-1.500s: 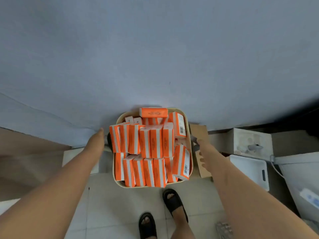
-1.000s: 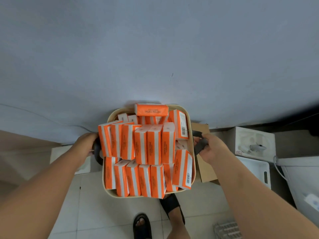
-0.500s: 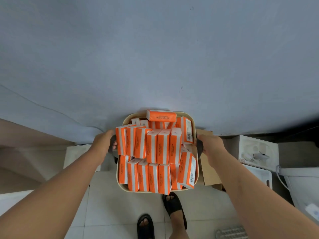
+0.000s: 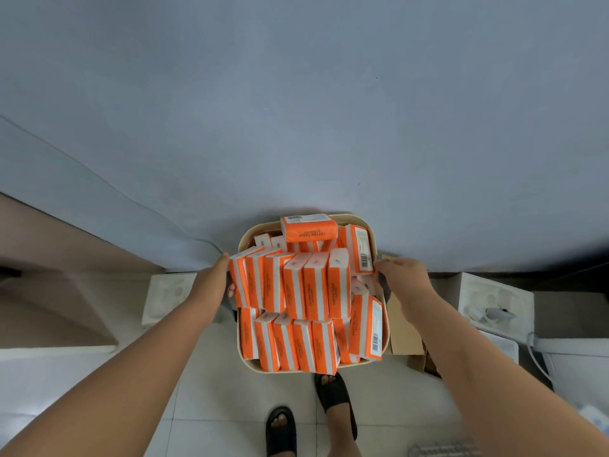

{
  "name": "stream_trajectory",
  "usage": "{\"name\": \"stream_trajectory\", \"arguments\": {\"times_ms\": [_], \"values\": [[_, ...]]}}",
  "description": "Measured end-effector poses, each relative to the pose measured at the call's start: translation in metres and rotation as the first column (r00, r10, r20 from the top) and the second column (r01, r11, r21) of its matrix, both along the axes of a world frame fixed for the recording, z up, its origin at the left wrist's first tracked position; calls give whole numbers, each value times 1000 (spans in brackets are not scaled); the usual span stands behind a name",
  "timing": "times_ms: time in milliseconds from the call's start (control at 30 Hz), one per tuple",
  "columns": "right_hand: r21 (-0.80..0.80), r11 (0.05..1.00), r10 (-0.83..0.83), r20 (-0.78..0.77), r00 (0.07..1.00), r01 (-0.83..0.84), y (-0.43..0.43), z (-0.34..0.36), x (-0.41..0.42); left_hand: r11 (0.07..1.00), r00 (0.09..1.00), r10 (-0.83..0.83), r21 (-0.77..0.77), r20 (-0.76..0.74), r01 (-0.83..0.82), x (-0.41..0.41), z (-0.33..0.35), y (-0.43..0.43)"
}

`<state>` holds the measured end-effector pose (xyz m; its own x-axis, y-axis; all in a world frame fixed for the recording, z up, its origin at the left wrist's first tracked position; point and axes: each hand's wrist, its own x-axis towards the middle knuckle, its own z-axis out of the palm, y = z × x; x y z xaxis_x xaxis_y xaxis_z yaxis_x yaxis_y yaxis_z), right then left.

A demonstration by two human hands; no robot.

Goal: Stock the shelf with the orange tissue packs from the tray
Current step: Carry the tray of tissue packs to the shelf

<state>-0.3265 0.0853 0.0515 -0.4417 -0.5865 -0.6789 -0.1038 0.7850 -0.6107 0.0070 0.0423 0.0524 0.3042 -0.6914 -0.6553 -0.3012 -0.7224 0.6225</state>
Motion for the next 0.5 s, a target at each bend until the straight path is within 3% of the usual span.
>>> {"name": "stream_trajectory", "arguments": {"times_ms": [167,400,500], "values": [[-25,996,80,6,997,-80,0,35,26,999,1000,30,32,-1,-30,24,31,18],[65,958,280,-20,960,-279,-16,77,87,960,986,167,231,-26,-157,75,70,48],[27,916,401,-22,916,-400,-30,92,121,951,966,257,176,-4,-253,103,90,76]]}}
